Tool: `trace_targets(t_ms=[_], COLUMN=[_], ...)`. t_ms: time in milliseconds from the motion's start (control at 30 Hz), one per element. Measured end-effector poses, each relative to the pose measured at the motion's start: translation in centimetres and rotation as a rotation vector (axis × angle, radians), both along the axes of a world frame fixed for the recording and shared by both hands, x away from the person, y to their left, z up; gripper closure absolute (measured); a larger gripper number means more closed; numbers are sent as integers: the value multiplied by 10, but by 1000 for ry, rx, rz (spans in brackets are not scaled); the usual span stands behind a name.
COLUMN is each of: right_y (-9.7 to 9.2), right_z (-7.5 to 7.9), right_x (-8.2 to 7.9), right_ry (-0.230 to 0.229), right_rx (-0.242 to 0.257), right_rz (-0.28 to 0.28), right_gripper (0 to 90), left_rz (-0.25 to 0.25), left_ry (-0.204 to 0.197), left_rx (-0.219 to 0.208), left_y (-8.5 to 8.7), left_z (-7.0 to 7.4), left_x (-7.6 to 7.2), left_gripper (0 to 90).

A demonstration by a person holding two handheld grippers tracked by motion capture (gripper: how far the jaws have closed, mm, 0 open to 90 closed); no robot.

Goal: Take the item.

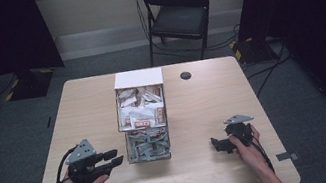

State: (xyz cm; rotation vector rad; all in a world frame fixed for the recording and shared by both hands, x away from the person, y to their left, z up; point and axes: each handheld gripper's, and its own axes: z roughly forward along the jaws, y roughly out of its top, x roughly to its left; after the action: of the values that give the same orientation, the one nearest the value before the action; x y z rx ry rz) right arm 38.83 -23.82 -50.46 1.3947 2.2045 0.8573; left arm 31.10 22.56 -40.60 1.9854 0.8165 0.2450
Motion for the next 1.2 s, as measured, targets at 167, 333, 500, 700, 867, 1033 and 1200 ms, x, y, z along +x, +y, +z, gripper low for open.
trace_targets(t_ms=[167,333,500,700,867,1033,1200], right_y=[0,0,0,0,0,0,0], right_z=[0,0,0,0,0,0,0], right_x=[0,0,0,0,0,0,0], right_ry=[0,-1,-1,-1,0,0,0], right_rx=[0,-1,0,0,0,0,0], right_rz=[0,1,1,1,0,0,0], right_gripper=[0,0,0,0,0,0,0], left_rz=[-21,-32,-47,-66,-68,-51,-49], left_ry=[4,-4,9,15,20,16,21], left_rx=[1,7,7,18,30,42,51], left_y=[-13,-27,-40,-53,-61,-63,-62], left_z=[-2,-4,-6,-7,-11,-16,-20], left_x=[2,5,10,16,19,22,25], left_gripper=[669,671,709,765,763,752,733])
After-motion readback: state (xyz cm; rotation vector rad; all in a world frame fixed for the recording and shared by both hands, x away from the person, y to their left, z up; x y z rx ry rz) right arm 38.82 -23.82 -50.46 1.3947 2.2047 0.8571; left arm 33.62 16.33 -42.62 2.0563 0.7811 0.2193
